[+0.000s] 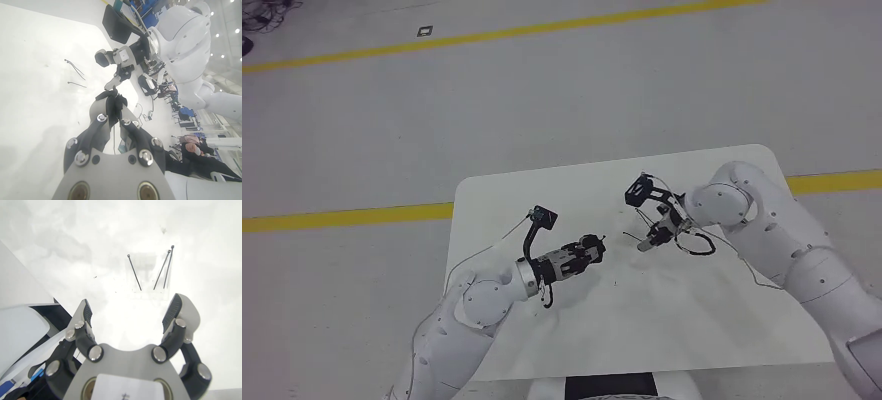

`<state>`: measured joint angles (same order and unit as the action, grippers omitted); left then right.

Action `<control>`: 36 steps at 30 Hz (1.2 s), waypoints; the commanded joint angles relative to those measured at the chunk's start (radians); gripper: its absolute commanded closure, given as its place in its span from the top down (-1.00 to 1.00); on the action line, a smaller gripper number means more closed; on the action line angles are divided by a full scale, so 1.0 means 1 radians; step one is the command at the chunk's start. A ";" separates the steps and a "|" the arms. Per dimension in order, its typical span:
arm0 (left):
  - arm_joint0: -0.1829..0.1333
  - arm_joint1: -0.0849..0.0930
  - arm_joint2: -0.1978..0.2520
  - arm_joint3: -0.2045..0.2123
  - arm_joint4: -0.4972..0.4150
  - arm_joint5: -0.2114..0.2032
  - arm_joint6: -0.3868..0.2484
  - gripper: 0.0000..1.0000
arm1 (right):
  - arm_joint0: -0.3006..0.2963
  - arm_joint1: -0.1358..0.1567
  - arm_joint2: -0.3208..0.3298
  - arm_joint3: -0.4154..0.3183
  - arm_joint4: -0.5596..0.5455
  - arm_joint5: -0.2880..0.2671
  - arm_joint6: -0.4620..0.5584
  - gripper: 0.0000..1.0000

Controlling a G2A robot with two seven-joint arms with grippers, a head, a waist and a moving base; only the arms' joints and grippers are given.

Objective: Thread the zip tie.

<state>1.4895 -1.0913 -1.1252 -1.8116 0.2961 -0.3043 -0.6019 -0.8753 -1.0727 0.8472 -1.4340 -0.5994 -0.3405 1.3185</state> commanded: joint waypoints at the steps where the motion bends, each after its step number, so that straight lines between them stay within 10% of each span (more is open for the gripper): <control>1: 0.000 0.000 0.000 0.000 0.000 0.000 0.000 -1.00 | 0.026 -0.008 -0.039 0.035 0.027 0.000 -0.032 1.00; 14: 0.000 0.000 0.000 0.000 0.000 0.000 0.000 -1.00 | 0.012 -0.009 -0.055 0.062 0.012 0.000 -0.101 1.00; 29: 0.000 0.000 0.000 0.000 0.000 0.000 0.000 -1.00 | 0.127 -0.033 -0.245 0.186 0.033 0.000 -0.212 1.00; 30: 0.000 0.000 0.000 0.000 0.000 0.000 0.000 -1.00 | 0.133 -0.032 -0.256 0.192 0.035 0.000 -0.219 0.18; 31: 0.000 0.000 0.000 0.000 0.000 0.000 0.000 -1.00 | 0.141 -0.031 -0.270 0.199 0.037 0.000 -0.231 -0.06; 36: 0.000 0.000 0.000 0.000 0.000 0.000 0.000 -1.00 | 0.170 -0.025 -0.329 0.217 0.040 0.000 -0.276 -0.26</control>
<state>1.4895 -1.0913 -1.1252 -1.8116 0.2961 -0.3043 -0.6019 -0.7109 -1.0993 0.5299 -1.2194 -0.5581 -0.3400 1.0523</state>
